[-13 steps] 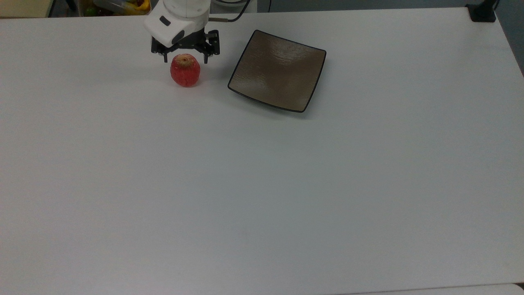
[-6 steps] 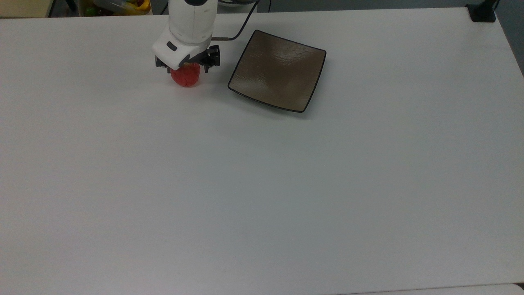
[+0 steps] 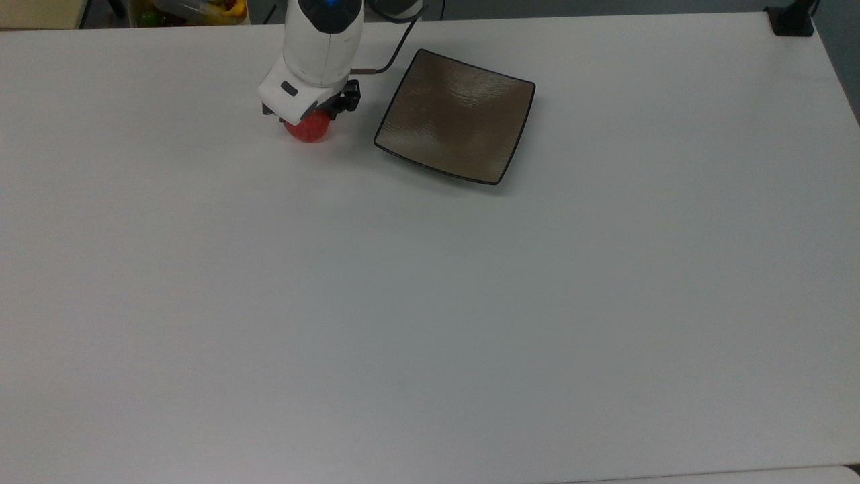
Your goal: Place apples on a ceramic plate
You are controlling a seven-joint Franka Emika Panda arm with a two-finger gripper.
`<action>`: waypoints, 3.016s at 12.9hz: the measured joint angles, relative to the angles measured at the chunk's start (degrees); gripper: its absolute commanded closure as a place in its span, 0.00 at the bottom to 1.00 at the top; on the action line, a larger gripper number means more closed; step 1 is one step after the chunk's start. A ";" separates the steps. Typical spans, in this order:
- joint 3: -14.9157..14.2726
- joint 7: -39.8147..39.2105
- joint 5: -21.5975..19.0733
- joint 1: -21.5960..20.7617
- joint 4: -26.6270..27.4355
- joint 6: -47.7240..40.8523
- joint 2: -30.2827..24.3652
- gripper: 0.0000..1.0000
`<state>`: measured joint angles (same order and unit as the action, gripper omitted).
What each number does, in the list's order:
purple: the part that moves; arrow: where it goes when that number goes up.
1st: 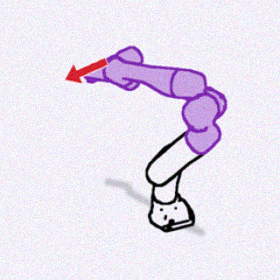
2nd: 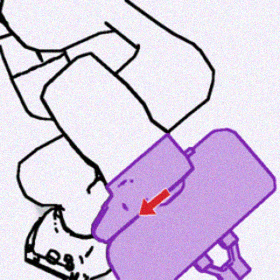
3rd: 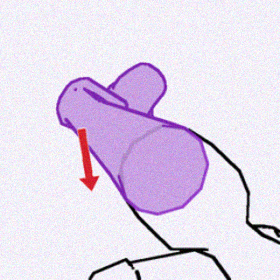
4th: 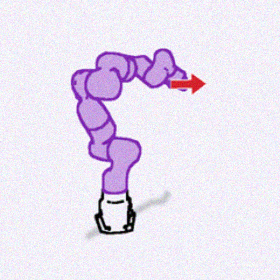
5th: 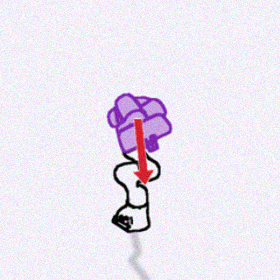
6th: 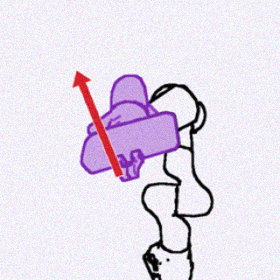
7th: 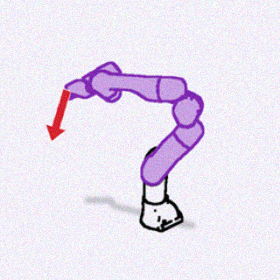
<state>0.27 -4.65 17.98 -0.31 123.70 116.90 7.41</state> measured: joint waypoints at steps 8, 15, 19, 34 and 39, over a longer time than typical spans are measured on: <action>0.29 0.76 -0.18 -0.29 -2.44 0.07 -2.71 0.51; 4.10 14.48 -6.99 -6.47 -8.63 0.08 -6.54 0.47; 9.60 18.04 -8.31 -8.86 -7.62 -3.94 -5.27 0.17; 9.58 18.28 -8.32 -6.99 -11.66 -7.70 -6.04 0.00; 4.77 18.16 -12.21 -4.44 -18.20 -11.82 -9.09 0.00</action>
<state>5.04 13.52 5.78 -4.75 105.50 105.08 -1.68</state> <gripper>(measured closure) 0.000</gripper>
